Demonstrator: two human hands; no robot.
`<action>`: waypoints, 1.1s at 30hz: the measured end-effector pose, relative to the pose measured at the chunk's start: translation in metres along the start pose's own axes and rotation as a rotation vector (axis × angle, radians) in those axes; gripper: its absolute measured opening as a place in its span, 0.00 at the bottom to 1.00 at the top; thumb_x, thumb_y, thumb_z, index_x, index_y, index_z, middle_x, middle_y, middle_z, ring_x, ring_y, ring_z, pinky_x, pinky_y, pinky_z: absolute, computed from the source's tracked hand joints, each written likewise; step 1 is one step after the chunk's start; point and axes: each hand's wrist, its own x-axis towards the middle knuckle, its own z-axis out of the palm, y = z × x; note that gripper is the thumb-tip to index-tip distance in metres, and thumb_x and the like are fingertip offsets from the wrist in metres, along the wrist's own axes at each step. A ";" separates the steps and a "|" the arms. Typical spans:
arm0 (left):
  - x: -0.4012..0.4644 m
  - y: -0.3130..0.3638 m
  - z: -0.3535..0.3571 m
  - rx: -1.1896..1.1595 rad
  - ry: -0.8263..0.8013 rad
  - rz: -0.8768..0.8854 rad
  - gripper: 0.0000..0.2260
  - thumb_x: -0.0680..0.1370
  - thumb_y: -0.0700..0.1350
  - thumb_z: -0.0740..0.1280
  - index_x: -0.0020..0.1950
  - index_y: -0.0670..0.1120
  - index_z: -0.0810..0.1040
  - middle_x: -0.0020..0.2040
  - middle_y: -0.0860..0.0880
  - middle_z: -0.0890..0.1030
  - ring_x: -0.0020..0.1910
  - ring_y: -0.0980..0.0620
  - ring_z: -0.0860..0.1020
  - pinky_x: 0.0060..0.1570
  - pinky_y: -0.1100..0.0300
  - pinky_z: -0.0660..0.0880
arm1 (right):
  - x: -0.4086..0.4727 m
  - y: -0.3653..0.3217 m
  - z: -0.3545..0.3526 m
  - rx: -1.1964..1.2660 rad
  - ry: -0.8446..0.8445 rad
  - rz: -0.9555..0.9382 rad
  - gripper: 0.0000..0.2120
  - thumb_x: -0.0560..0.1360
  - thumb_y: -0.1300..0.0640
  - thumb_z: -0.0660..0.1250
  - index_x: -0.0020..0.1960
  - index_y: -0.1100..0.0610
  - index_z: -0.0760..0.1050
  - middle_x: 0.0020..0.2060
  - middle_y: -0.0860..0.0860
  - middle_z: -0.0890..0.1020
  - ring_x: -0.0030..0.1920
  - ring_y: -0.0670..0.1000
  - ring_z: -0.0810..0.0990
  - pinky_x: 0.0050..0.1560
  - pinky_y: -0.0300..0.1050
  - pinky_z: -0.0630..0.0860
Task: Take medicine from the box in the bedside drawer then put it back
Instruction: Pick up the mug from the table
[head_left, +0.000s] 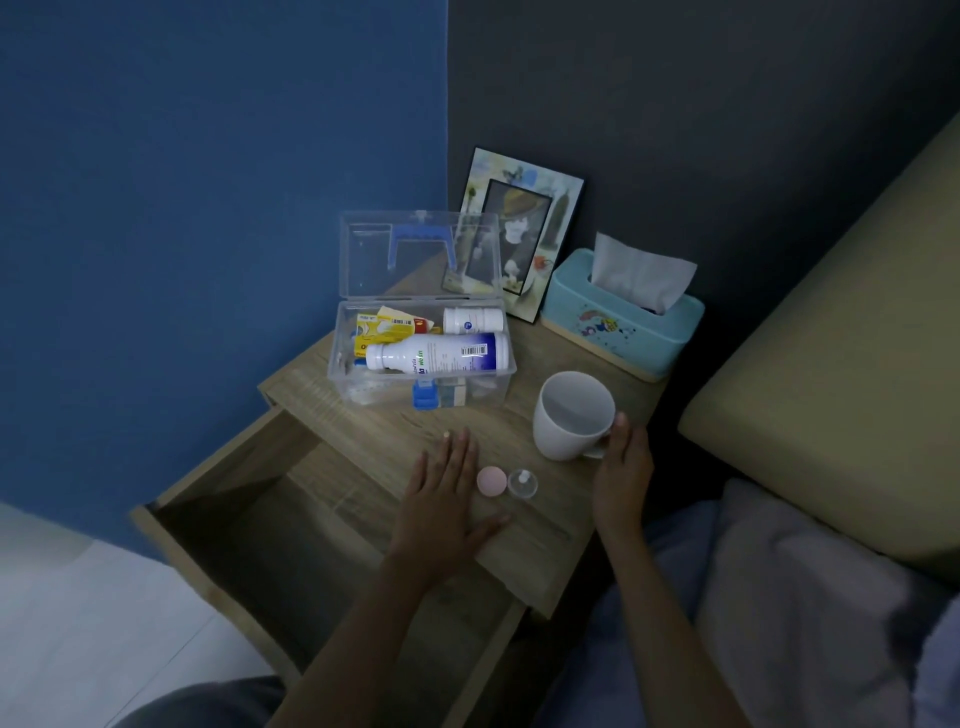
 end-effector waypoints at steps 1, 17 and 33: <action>0.000 0.000 0.000 0.001 0.004 0.000 0.43 0.73 0.72 0.43 0.79 0.44 0.45 0.80 0.46 0.44 0.78 0.48 0.40 0.75 0.51 0.40 | 0.000 0.000 0.000 0.000 -0.004 0.003 0.14 0.82 0.58 0.56 0.46 0.66 0.72 0.38 0.58 0.75 0.41 0.52 0.74 0.37 0.38 0.62; 0.008 -0.015 -0.080 -0.356 0.489 -0.119 0.30 0.79 0.59 0.52 0.74 0.41 0.66 0.72 0.42 0.70 0.72 0.45 0.68 0.71 0.56 0.61 | 0.028 -0.084 0.014 0.147 -0.064 -0.223 0.11 0.83 0.54 0.54 0.50 0.57 0.72 0.40 0.45 0.76 0.41 0.34 0.75 0.44 0.25 0.68; 0.089 -0.097 -0.103 -0.897 0.476 -0.685 0.30 0.81 0.60 0.47 0.71 0.40 0.69 0.67 0.40 0.76 0.67 0.42 0.73 0.67 0.47 0.69 | 0.137 -0.126 0.188 -0.011 -0.549 0.273 0.31 0.80 0.40 0.52 0.74 0.61 0.61 0.73 0.60 0.67 0.69 0.59 0.69 0.66 0.49 0.65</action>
